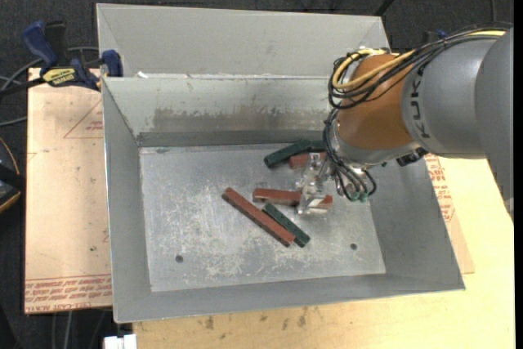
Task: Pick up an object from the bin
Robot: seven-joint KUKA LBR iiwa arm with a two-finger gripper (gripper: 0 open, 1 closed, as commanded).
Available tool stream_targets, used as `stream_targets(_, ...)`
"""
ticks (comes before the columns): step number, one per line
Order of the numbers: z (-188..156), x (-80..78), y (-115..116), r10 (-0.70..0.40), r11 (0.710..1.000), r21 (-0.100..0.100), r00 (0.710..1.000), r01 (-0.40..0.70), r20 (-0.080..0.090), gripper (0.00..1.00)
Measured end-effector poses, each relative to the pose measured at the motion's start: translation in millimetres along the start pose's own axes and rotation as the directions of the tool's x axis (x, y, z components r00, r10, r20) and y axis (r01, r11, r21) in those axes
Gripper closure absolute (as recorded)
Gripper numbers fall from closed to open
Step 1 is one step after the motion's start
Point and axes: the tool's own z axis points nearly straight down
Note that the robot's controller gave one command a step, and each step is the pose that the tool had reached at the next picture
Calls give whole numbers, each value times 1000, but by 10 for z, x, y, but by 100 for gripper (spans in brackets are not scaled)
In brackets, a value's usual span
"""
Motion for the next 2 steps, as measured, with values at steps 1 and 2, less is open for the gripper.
stream_targets(1,0,0,0,0,1000,0,1000,0,0,100)
stream_targets(2,-1654,-76,-171,-76,997,1,997,76,-13,100)
